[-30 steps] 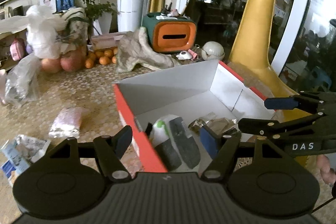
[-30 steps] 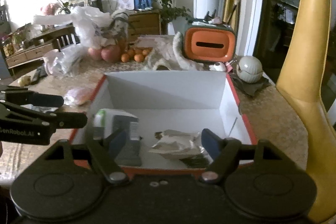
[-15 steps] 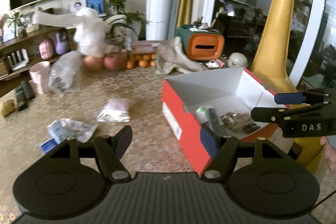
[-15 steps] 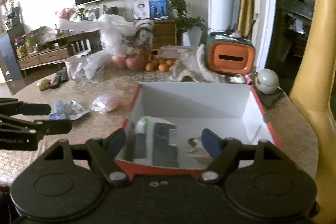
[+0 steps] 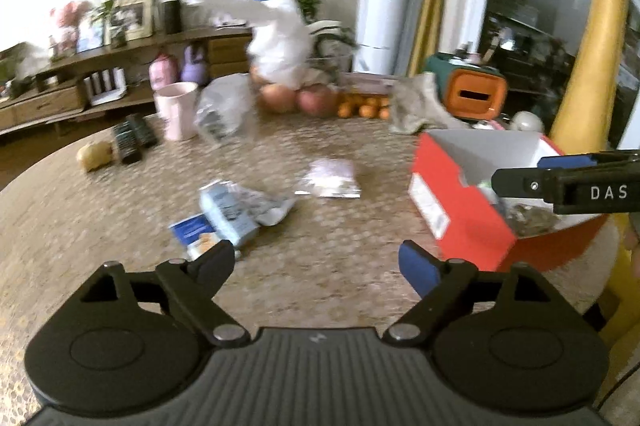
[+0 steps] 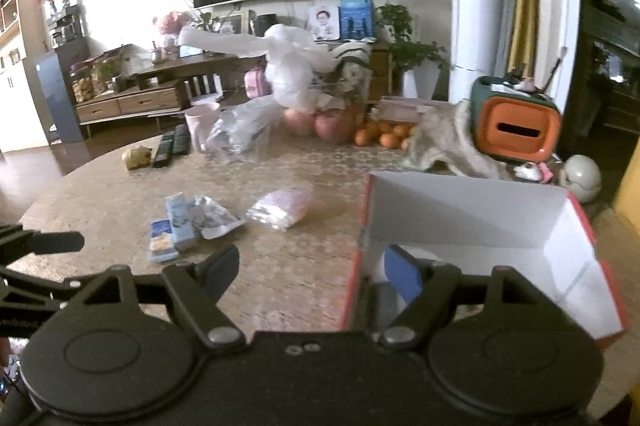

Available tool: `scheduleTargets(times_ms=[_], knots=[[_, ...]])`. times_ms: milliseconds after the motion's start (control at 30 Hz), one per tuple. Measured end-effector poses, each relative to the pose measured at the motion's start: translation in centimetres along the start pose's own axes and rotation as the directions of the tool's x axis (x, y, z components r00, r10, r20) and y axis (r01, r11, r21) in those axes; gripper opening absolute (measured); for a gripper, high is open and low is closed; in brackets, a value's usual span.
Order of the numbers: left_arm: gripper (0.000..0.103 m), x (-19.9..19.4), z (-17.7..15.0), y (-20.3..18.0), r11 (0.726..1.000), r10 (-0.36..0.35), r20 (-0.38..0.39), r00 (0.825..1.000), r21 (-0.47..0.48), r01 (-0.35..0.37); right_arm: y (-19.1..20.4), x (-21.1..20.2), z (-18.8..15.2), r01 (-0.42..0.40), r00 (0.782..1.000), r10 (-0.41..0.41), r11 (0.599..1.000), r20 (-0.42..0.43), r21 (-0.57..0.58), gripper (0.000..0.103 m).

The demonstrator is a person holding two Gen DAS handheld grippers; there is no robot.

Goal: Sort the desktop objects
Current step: 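Withdraw both tools from the shoebox toward the remaining table items, then grasp the white milk carton with the left tool while the right tool grasps the clear pink-item bag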

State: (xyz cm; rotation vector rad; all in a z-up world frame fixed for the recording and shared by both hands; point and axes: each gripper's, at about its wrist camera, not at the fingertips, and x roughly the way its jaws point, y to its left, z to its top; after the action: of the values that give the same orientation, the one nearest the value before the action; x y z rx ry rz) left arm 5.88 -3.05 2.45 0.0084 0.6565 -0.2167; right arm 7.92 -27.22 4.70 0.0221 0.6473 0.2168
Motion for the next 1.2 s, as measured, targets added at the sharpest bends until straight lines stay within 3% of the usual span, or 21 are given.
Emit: scheduleTargets(times_ms=[100,367,833,1033,1200], knots=[[0.103,0.4,-0.2,1.8,0.999,0.033,0.008,0.999,-0.043,-0.032,1.4,1.3,0.4,-0.002,1.000,0.002,1.000,-0.001,-0.014,0.081],[0.103,3.6,0.0,4.7,0.995,0.089,0.015,0.996,-0.055,-0.088,4.0,6.7,2.3,0.026,1.000,-0.026,0.999,-0.003,-0.026,0.083],[0.103,12.3,1.0,7.3,0.990,0.130,0.001,0.991,-0.054,-0.130,4.0,18.7,3.1,0.103,0.991,-0.098,0.994,-0.093,0.048,0.083],[0.103,14.9,1.3,7.9,0.983,0.177,0.022,0.984,-0.055,-0.176,3.9,21.8,3.3,0.116,0.988,-0.107,0.990,-0.109,0.085,0.083],[0.102,16.8,1.3,8.1,0.983,0.172,0.015,0.985,-0.074,-0.170,3.6,24.0,3.6,0.140,0.985,-0.126,0.983,-0.120,0.119,0.083]])
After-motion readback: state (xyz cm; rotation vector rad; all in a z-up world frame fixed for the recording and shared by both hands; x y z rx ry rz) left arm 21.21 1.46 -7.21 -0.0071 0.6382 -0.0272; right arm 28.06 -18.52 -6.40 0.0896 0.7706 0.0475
